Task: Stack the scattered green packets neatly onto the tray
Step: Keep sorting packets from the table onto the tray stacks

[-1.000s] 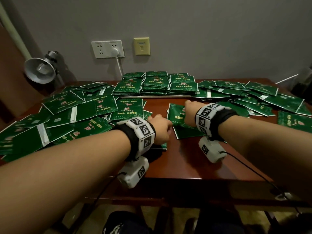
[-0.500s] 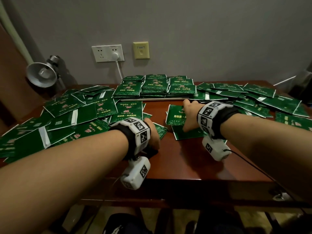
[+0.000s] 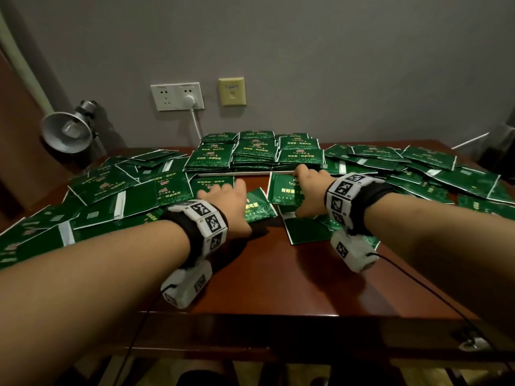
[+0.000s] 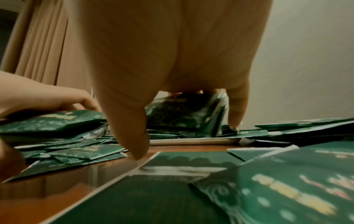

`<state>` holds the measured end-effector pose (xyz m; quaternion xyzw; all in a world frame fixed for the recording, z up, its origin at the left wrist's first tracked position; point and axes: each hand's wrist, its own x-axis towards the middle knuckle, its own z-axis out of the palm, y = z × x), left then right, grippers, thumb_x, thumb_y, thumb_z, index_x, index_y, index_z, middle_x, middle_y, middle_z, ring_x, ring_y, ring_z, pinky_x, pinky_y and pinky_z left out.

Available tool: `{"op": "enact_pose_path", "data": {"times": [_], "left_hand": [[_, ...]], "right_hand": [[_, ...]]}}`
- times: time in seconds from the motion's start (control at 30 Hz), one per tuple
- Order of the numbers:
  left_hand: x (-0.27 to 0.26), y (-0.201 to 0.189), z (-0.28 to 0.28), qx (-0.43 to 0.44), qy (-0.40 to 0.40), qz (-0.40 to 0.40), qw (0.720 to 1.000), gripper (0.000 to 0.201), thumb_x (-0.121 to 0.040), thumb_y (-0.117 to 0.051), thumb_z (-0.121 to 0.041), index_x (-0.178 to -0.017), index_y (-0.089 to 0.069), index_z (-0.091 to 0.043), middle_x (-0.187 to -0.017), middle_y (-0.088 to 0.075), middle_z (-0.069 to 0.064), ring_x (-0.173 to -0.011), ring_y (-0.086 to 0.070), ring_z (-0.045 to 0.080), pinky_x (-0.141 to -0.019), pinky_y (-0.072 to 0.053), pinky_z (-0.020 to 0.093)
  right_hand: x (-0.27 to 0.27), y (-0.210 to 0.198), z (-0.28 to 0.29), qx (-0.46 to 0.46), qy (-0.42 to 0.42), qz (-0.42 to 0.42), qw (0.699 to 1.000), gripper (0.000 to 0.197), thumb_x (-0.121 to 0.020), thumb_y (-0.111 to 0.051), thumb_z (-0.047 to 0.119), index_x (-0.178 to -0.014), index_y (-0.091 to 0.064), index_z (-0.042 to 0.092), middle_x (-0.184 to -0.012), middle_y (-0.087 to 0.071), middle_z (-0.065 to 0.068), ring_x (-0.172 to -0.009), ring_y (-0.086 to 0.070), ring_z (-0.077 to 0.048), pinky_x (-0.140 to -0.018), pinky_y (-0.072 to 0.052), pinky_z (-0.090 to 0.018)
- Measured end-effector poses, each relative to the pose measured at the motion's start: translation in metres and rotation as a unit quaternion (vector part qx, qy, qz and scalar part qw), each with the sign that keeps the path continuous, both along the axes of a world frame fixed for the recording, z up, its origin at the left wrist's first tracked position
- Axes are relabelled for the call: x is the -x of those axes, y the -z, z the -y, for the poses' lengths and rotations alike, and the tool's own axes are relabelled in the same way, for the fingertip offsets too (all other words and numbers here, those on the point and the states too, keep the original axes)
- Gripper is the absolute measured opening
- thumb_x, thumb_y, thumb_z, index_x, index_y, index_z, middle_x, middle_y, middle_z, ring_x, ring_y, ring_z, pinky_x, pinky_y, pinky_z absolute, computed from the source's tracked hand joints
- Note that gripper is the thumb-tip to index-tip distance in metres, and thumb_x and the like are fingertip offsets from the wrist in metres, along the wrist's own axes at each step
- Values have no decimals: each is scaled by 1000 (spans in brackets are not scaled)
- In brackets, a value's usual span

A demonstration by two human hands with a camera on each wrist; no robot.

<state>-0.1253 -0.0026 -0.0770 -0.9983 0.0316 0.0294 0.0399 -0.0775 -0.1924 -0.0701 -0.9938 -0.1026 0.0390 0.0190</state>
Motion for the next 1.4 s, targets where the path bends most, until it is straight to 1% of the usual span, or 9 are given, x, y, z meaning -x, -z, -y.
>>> {"op": "enact_pose_path", "data": {"times": [0.07, 0.2, 0.33, 0.57, 0.77, 0.9, 1.13, 1.23, 1.4], "left_hand": [[-11, -8, -10, -31, 15, 8, 999, 60, -68, -73, -48, -109, -39, -21, -105, -48, 1, -108, -45, 27, -97, -35, 52], [-39, -27, -37, -43, 15, 18, 999, 78, -67, -76, -50, -131, -38, -27, -119, -50, 2, -117, -44, 28, -99, -33, 55], [-79, -54, -63, -12, 5, 34, 999, 84, -71, -81, -38, -139, -33, -26, -130, -46, 9, -121, -41, 33, -96, -37, 45], [-180, -77, -91, 33, 20, 28, 999, 88, -71, -84, -37, -141, -33, -20, -132, -49, 11, -121, -41, 34, -96, -39, 40], [-263, -69, -107, 23, 9, 5, 1000, 88, -70, -84, -36, -140, -34, -21, -133, -51, 10, -118, -45, 33, -96, -43, 44], [-301, -58, -118, 13, -1, -33, 999, 88, -69, -85, -37, -138, -34, -19, -131, -54, 9, -115, -52, 32, -91, -44, 39], [-330, -47, -117, 35, 10, -76, 996, 86, -70, -85, -29, -140, -35, -20, -136, -51, 8, -112, -53, 26, -86, -43, 35], [-334, -47, -116, 31, 6, -81, 996, 85, -70, -85, -30, -140, -36, -26, -140, -49, 7, -119, -51, 28, -85, -43, 35], [-330, -48, -115, 15, 6, -76, 997, 79, -76, -81, -28, -142, -39, -27, -143, -46, 6, -125, -49, 29, -86, -41, 35]], "right_hand": [[-6, -4, -6, -4, -7, 1, 1000, 83, -68, -82, 41, -130, -33, 14, -124, -51, -9, -112, -48, -29, -94, -48, -45], [-28, -16, -18, 0, -15, 9, 1000, 87, -68, -82, 47, -133, -34, 14, -128, -49, -11, -114, -50, -31, -95, -47, -46], [-63, -37, -29, 6, -15, 22, 1000, 96, -63, -82, 56, -135, -35, 14, -126, -50, -10, -111, -53, -31, -93, -49, -45], [-155, -67, -51, 16, -10, 14, 1000, 91, -73, -80, 45, -141, -33, 8, -134, -51, -15, -116, -54, -34, -91, -49, -41], [-241, -70, -73, 62, -14, 11, 998, 91, -73, -78, 50, -140, -36, 6, -131, -55, -14, -113, -57, -33, -94, -49, -44], [-283, -61, -82, 114, -19, 0, 993, 92, -65, -78, 60, -133, -47, 6, -118, -63, -13, -104, -62, -33, -90, -52, -46], [-309, -49, -99, 114, -45, -58, 991, 76, -75, -73, 55, -127, -56, 3, -119, -65, -14, -108, -62, -29, -94, -50, -40], [-311, -46, -100, 117, -53, -64, 990, 81, -80, -66, 59, -136, -48, 4, -129, -59, -13, -114, -57, -30, -96, -47, -37], [-303, -49, -100, 110, -73, -60, 989, 79, -85, -61, 57, -147, -36, 14, -141, -49, -7, -121, -52, -25, -86, -40, -28]]}}
